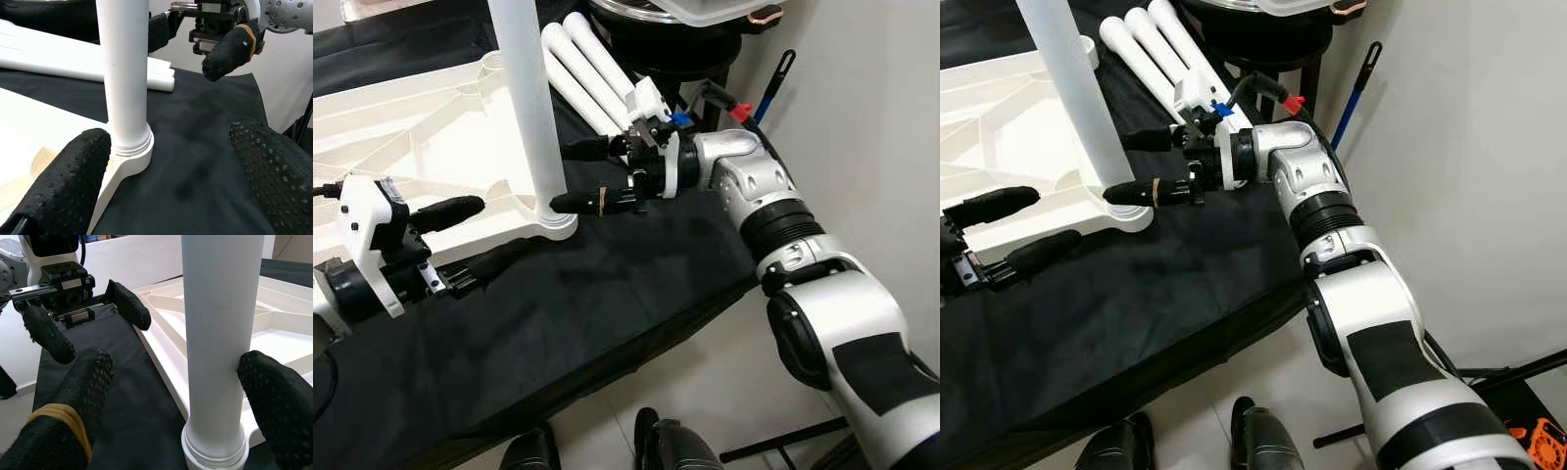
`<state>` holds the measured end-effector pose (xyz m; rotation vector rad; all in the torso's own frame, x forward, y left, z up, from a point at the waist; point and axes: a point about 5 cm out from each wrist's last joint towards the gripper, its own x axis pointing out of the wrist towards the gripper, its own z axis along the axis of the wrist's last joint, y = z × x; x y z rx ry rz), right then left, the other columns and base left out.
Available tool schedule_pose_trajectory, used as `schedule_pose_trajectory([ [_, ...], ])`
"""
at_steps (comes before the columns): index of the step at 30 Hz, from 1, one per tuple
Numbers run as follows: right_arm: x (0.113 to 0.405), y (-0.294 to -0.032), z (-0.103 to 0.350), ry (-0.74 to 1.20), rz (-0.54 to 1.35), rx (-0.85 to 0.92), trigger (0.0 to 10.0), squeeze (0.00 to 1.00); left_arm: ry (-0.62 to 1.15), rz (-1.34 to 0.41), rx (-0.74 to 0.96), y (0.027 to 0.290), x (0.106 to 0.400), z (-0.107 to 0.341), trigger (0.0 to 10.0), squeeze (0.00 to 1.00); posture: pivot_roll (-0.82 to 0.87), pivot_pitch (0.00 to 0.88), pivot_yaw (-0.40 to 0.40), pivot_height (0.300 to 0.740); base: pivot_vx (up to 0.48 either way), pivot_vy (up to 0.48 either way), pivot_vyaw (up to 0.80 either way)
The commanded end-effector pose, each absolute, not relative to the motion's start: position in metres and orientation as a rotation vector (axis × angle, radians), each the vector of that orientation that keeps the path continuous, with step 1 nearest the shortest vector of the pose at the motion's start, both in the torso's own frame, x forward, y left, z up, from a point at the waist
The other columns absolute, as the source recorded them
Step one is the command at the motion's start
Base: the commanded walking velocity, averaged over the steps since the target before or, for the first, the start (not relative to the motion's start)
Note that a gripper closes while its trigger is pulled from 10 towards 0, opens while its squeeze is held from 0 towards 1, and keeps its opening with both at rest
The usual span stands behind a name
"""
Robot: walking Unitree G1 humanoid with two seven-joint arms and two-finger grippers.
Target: Building children table
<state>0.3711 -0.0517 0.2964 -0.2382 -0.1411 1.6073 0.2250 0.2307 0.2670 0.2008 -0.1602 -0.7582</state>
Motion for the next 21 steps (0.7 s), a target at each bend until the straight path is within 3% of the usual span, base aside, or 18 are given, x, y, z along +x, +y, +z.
schedule_pose_trajectory([
  [1, 0.369, -0.045, 0.291, -0.164, 1.625, -0.217, 10.0, 0.0, -0.152, -0.759, 0.203, 0.229, 0.222, 0.263, 10.0, 0.0, 0.12, 0.273, -0.085, 0.74, 0.0, 0.0, 0.0],
  [12, 0.375, -0.031, 0.309, -0.307, 1.443, -0.192, 10.0, 0.0, -0.177, -0.761, 0.197, 0.224, 0.226, 0.263, 10.0, 0.0, 0.12, 0.214, -0.086, 0.74, 0.0, 0.0, 0.0],
  [21, 0.377, -0.022, 0.308, -0.29, 1.395, -0.214, 9.8, 0.0, -0.185, -0.771, 0.196, 0.221, 0.227, 0.264, 10.0, 0.0, 0.12, 0.212, -0.088, 0.74, 0.0, 0.0, 0.0],
])
